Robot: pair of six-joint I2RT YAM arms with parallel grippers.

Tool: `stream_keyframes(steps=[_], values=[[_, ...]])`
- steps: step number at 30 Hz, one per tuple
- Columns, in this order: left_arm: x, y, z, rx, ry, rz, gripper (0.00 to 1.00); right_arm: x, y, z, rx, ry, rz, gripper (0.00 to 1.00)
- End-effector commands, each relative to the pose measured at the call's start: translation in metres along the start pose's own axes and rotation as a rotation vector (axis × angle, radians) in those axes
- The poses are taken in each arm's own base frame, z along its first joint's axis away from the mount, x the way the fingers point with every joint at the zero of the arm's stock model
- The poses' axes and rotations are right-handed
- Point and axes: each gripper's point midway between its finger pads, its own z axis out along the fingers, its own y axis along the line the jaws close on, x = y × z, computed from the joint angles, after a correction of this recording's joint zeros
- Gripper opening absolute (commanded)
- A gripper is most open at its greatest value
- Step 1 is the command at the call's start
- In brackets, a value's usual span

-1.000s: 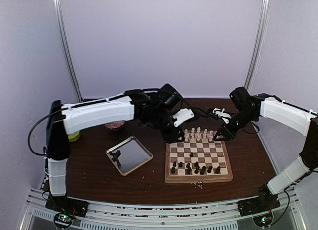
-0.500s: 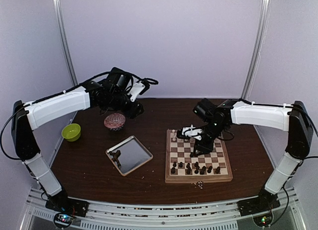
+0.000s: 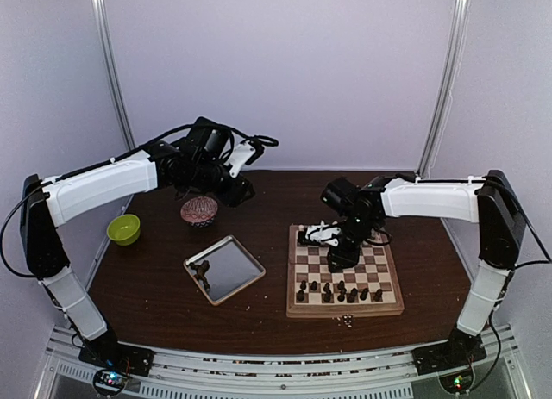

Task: Set up the chess pieces on the board
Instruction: Pick up the pawn from the chessboard.

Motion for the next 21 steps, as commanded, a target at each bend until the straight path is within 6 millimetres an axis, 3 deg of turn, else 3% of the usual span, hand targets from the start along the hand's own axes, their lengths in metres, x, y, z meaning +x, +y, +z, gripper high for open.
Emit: stream_keyframes(steps=[1,15,21], values=[[-0.023,-0.003,-0.012,0.030,-0.084,-0.017,0.48,-0.008,-0.008,0.003,0.031,-0.001,0.015,0.36],[-0.019,-0.008,-0.005,0.050,-0.061,-0.007,0.46,0.000,-0.004,0.014,-0.005,0.042,0.024,0.12],[-0.019,-0.009,-0.005,0.059,-0.062,-0.006,0.45,0.006,-0.009,0.005,0.002,0.035,0.053,0.07]])
